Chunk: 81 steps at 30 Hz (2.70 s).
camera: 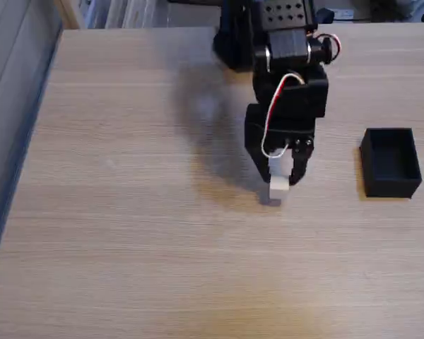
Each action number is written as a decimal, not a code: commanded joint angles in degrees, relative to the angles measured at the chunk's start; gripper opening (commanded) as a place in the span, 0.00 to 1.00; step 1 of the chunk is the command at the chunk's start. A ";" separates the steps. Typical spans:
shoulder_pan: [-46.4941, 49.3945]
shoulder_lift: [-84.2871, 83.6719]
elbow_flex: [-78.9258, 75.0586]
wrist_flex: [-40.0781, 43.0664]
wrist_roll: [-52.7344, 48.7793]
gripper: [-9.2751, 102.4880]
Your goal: Pick a white block and place it in the black box.
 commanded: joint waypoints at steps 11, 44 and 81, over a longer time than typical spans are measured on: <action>-22.41 39.38 21.01 1.49 -0.70 0.08; -30.32 16.08 -0.79 2.99 1.93 0.27; 7.82 92.46 73.48 9.93 -23.47 0.08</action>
